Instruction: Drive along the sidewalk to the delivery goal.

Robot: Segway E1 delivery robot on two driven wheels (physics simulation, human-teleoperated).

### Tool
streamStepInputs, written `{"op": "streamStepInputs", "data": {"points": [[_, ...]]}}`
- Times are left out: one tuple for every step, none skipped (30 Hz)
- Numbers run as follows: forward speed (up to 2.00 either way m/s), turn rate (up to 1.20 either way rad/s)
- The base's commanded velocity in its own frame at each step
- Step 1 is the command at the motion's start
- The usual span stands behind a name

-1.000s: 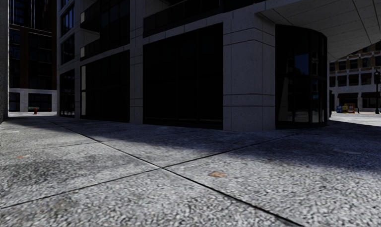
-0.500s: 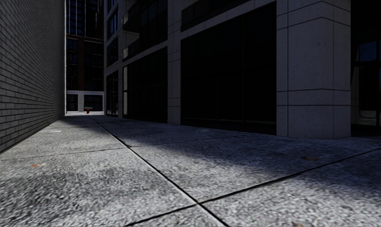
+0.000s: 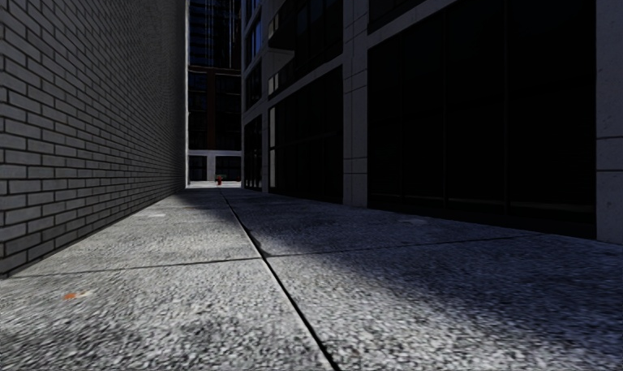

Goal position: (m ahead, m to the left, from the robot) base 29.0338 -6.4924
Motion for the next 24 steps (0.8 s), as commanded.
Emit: {"op": "streamStepInputs", "data": {"points": [[1.94, 0.54], [1.94, 0.54], [1.94, 0.54], [1.94, 0.54], [1.94, 0.54], [1.94, 0.34], [1.94, 0.00], [1.94, 0.00], [1.94, 0.00], [1.94, 0.00], [1.94, 0.00], [1.94, 0.00], [1.94, 0.00], [1.94, 0.00], [1.94, 0.00], [1.94, 0.00], [1.94, 0.00], [1.94, 0.00], [1.94, 0.19], [1.94, 0.42], [1.94, 0.57], [1.94, 0.57], [1.94, 0.61], [1.94, 0.62]]}}
